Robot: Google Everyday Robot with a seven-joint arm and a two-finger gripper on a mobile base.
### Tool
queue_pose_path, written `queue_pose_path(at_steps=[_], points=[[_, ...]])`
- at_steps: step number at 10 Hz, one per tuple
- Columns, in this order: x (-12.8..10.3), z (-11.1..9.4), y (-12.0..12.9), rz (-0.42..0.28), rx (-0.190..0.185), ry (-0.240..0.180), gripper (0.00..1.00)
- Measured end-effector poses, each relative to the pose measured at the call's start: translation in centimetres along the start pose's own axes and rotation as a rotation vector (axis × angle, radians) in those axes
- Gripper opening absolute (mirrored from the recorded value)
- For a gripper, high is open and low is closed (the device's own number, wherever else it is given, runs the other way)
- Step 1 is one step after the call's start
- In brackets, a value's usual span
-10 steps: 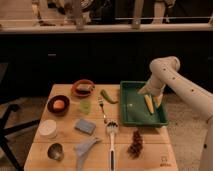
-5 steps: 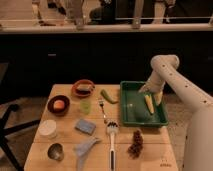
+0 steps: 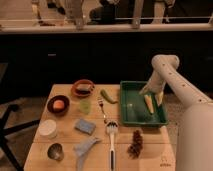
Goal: Place banana in table surface
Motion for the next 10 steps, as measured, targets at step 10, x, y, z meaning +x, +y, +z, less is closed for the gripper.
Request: queue_pose_path(at_steps=[10], points=[[0.4,2.2,1.3,-0.129,-0.033,0.044,0.80]])
